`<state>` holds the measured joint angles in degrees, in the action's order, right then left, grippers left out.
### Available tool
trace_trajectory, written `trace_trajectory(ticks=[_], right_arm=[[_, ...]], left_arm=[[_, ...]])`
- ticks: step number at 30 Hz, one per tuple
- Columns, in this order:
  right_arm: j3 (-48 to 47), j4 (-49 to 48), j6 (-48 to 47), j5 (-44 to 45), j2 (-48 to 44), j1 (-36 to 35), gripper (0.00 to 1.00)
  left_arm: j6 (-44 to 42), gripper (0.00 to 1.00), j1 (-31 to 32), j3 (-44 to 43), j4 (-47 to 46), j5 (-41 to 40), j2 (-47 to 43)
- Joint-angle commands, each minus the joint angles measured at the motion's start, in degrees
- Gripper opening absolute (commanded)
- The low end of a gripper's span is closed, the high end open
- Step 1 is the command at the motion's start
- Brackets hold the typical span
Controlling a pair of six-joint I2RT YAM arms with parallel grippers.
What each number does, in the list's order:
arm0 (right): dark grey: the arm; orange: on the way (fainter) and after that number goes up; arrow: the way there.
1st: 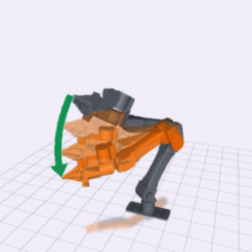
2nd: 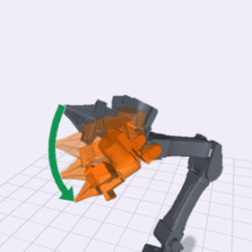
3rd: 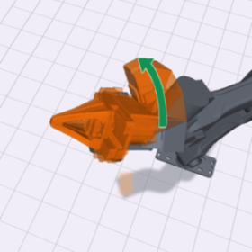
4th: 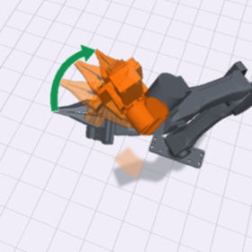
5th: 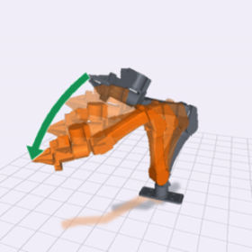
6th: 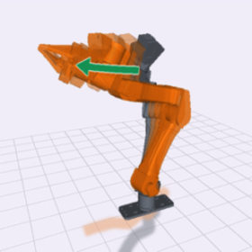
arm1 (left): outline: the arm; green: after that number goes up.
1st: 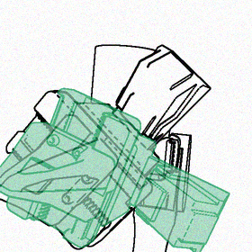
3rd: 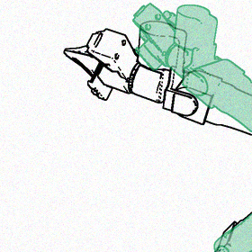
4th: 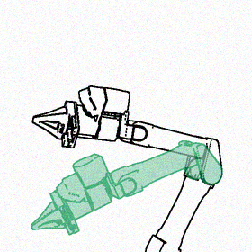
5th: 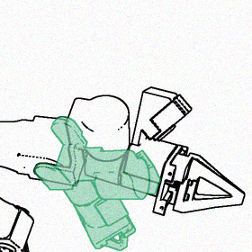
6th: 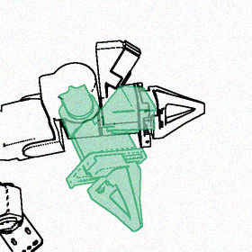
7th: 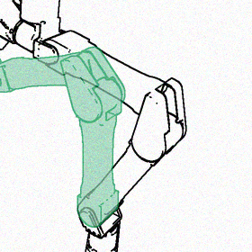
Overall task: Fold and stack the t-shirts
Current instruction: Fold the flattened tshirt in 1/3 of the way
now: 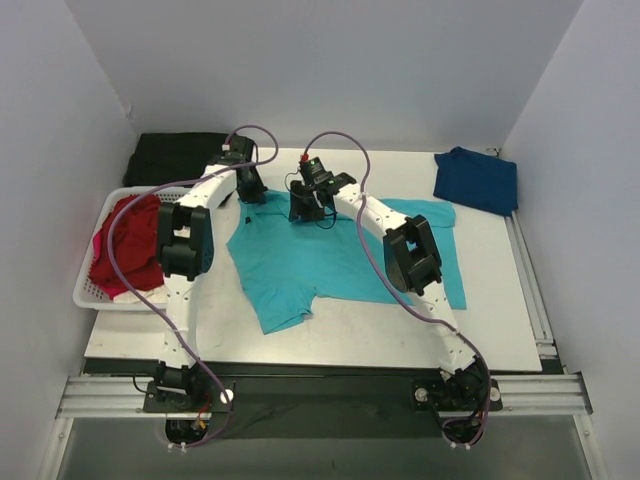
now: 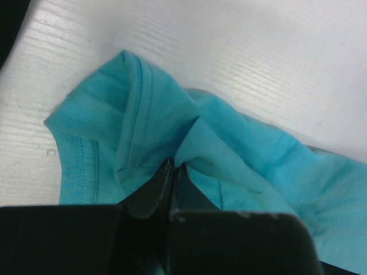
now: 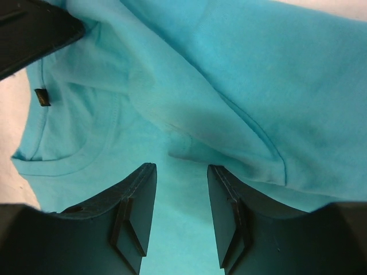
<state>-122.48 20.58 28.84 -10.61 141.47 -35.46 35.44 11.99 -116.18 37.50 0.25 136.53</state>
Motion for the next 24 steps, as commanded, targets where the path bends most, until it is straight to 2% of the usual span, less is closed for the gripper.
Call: trace_trajectory(ticks=[1,12,17,24], right_arm=[[-2.5,-1.59,2.36,-0.81,1.44,-0.75,0.42],[-3.56,-1.68,2.8,1.03,5.22,-0.75,0.4],[-2.07,-1.51,2.01,2.35,4.08,-0.66,0.21],[0.39,-1.24,1.22,3.4,2.67,-0.66,0.08]], left_arm=[[-0.81,0.0,-0.91,-1.59,0.3,1.94,0.58],[-1.25,0.0,-1.27,-0.8,0.04,4.32,0.14],[-0.99,0.0,-1.44,-0.63,-0.23,4.58,-0.03],[-0.99,0.0,-1.35,0.08,-0.4,4.58,-0.39]])
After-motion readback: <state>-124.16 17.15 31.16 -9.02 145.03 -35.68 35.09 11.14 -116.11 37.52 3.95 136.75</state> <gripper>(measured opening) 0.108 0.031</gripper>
